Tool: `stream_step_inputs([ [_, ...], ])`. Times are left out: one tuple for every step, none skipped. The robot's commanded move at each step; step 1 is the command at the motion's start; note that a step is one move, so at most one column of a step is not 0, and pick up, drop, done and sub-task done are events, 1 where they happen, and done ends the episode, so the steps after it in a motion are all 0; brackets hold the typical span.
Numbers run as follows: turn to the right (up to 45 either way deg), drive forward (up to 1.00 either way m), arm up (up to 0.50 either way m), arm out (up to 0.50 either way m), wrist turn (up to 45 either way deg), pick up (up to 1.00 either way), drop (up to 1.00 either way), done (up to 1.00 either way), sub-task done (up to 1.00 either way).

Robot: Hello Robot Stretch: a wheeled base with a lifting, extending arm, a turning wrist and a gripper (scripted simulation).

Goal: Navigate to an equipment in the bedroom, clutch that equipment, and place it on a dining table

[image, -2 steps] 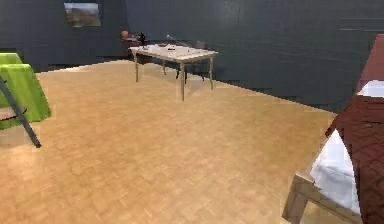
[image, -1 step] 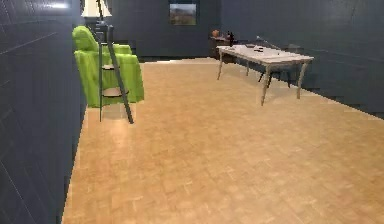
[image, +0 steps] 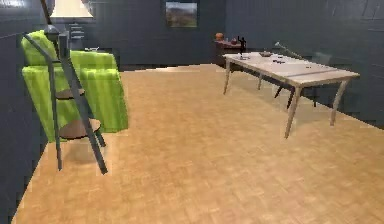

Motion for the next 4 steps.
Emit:
stream_step_inputs([
  [0.0, 1.00, 0.00, 0.00, 0.0, 0.00, 0.00, 0.00, 0.00],
  [0.0, 1.00, 0.00, 0.00, 0.0, 0.00, 0.00, 0.00, 0.00],
  [0.0, 1.00, 0.00, 0.00, 0.0, 0.00, 0.00, 0.00, 0.00],
  [-3.0, 0.00, 0.00, 0.00, 0.0, 0.00, 0.00, 0.00, 0.00],
])
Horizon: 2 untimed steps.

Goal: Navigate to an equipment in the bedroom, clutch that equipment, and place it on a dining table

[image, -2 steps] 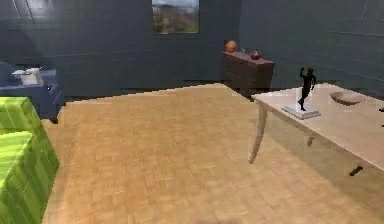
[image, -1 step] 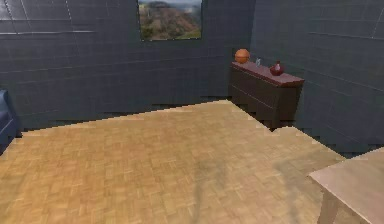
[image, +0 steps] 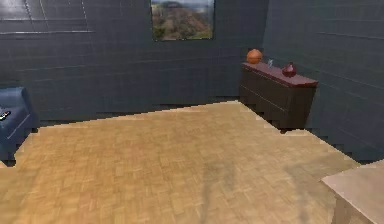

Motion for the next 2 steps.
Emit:
stream_step_inputs([
  [0.0, 0.80, 0.00, 0.00, 0.0, 0.00, 0.00, 0.00, 0.00],
  [21.0, 0.00, 0.00, 0.00, 0.0, 0.00, 0.00, 0.00, 0.00],
])
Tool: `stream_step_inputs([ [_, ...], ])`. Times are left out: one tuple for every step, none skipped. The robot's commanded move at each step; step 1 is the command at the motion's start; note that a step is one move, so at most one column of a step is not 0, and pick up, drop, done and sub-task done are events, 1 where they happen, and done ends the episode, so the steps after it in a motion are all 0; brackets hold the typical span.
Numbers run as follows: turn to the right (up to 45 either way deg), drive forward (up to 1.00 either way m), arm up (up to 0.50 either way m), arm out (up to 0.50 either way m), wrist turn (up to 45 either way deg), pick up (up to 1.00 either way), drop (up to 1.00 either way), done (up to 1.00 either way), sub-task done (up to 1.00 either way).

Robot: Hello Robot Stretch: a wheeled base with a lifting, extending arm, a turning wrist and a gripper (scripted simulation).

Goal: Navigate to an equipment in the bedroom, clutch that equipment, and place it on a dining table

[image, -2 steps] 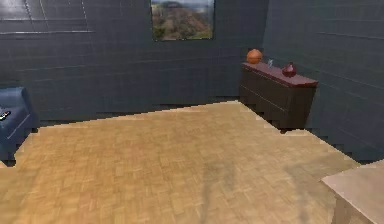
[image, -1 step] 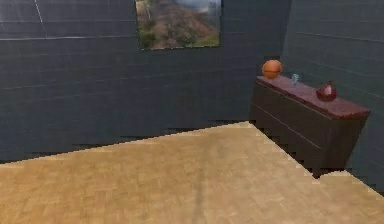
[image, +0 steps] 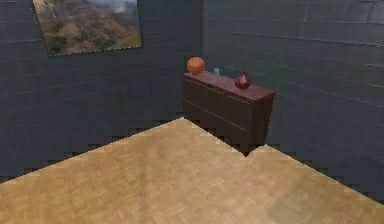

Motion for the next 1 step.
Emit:
stream_step_inputs([
  [0.0, 1.00, 0.00, 0.00, 0.0, 0.00, 0.00, 0.00, 0.00],
])
